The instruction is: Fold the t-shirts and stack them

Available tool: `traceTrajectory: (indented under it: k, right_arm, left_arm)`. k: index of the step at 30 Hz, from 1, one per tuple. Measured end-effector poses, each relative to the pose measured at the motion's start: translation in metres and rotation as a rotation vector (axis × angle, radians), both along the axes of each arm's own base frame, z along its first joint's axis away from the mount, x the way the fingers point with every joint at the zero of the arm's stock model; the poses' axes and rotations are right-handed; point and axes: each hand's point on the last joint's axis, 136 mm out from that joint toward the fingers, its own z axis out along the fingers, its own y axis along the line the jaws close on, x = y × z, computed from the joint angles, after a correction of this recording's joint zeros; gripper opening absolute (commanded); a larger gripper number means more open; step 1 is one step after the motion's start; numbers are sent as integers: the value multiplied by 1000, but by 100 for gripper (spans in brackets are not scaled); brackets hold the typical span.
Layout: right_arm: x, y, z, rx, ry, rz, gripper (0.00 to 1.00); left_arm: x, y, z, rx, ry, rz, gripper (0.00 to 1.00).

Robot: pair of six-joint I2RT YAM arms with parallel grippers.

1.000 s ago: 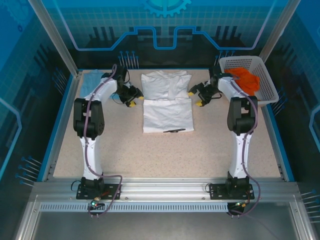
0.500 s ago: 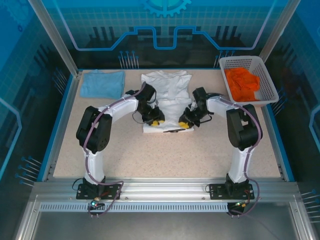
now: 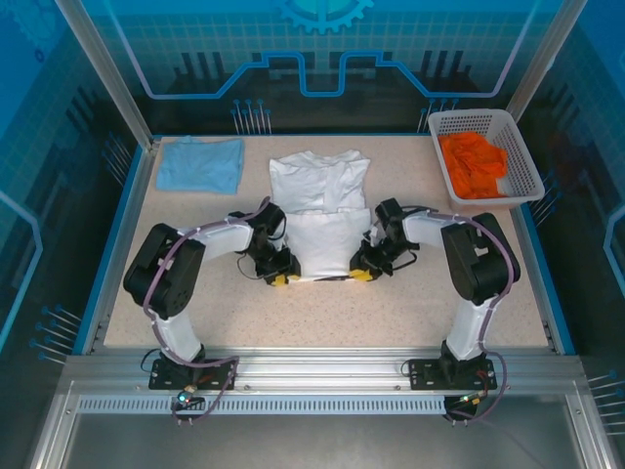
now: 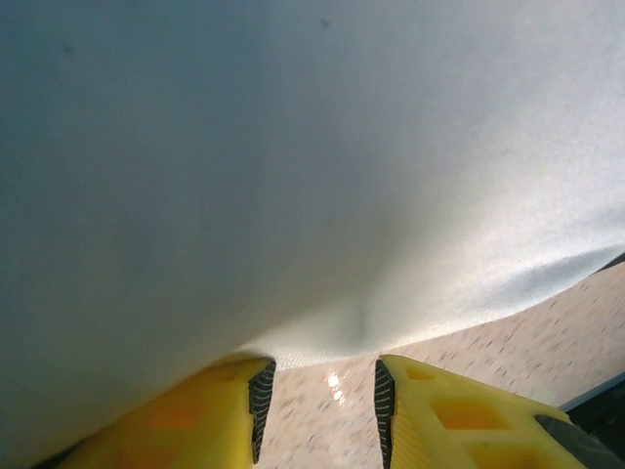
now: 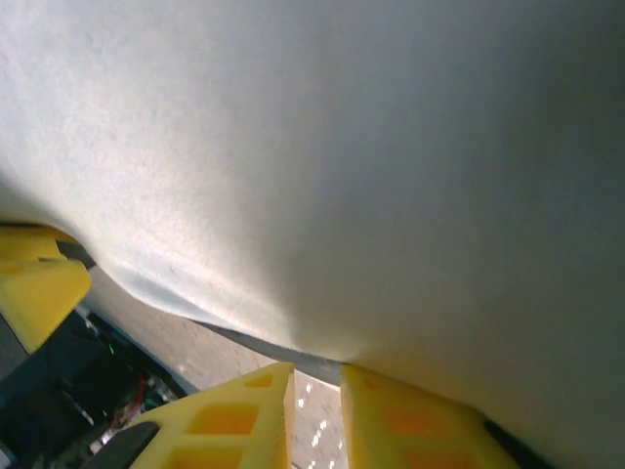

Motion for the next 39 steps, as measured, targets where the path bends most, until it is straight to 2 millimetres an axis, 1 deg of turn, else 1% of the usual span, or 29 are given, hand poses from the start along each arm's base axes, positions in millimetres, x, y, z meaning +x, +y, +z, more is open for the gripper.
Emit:
traceTrajectory:
  k: [2, 4, 6, 7, 9, 10, 12, 14, 16, 18, 19, 20, 22, 24, 25, 27, 29, 30, 31, 33, 37, 39]
  right_arm:
    - [-14, 2, 1, 18, 7, 19, 28]
    - [-25, -1, 3, 23, 6, 28, 35]
    - [-34, -4, 7, 21, -1, 36, 41]
    - [-38, -6, 9, 16, -5, 41, 43]
    - [-43, -11, 14, 1, -16, 45, 45]
    - [-45, -12, 19, 0, -24, 46, 46]
    - [-42, -11, 30, 17, -58, 44, 48]
    - [-34, -11, 42, 42, -93, 28, 51]
    - [-21, -15, 55, 68, -131, -6, 57]
    - [-10, -22, 65, 78, -173, -40, 58]
    - [-7, -27, 69, 78, -188, -54, 58]
    - [-3, -34, 74, 76, -203, -76, 58]
    - [0, -48, 78, 64, -229, -111, 58]
    - [-5, -63, 72, 38, -218, -143, 57]
    - [-10, -68, 67, 25, -201, -152, 57]
    - [-29, -76, 50, -7, -138, -156, 57]
    - [-46, -80, 38, -30, -83, -149, 57]
    - [-53, -81, 34, -41, -62, -147, 57]
    - [-57, -83, 31, -48, -52, -145, 57]
    - [-60, -83, 28, -54, -37, -143, 56]
    - [-61, -81, 22, -60, -22, -128, 55]
    - [-62, -79, 18, -64, -11, -117, 53]
  left_arm:
    - [-14, 7, 0, 11, 14, 1, 41]
    - [-28, 15, -1, 28, 32, 10, 44]
    - [-37, 23, 4, 57, 45, 21, 45]
    - [-43, 28, 9, 75, 58, 29, 46]
    - [-46, 33, 21, 86, 55, 42, 47]
    - [-43, 34, 29, 84, 49, 55, 48]
    - [-27, 34, 48, 70, 15, 88, 49]
    - [-2, 29, 70, 42, -46, 112, 50]
    - [22, 21, 92, 4, -111, 131, 50]
    - [34, 13, 105, -37, -144, 141, 51]
    - [35, 11, 107, -52, -143, 147, 51]
    - [33, 9, 106, -63, -126, 155, 51]
    - [23, 9, 95, -78, -79, 168, 52]
    - [0, 11, 75, -86, 7, 190, 53]
    - [-12, 13, 65, -86, 50, 202, 53]
    - [-40, 16, 44, -91, 150, 235, 53]
    - [-60, 19, 30, -97, 226, 268, 54]
    - [-67, 19, 25, -105, 255, 286, 54]
    - [-69, 18, 22, -115, 270, 298, 54]
    - [-68, 13, 21, -151, 278, 317, 53]
    - [-57, 2, 25, -214, 244, 325, 50]
    - [-54, 1, 22, -228, 238, 335, 47]
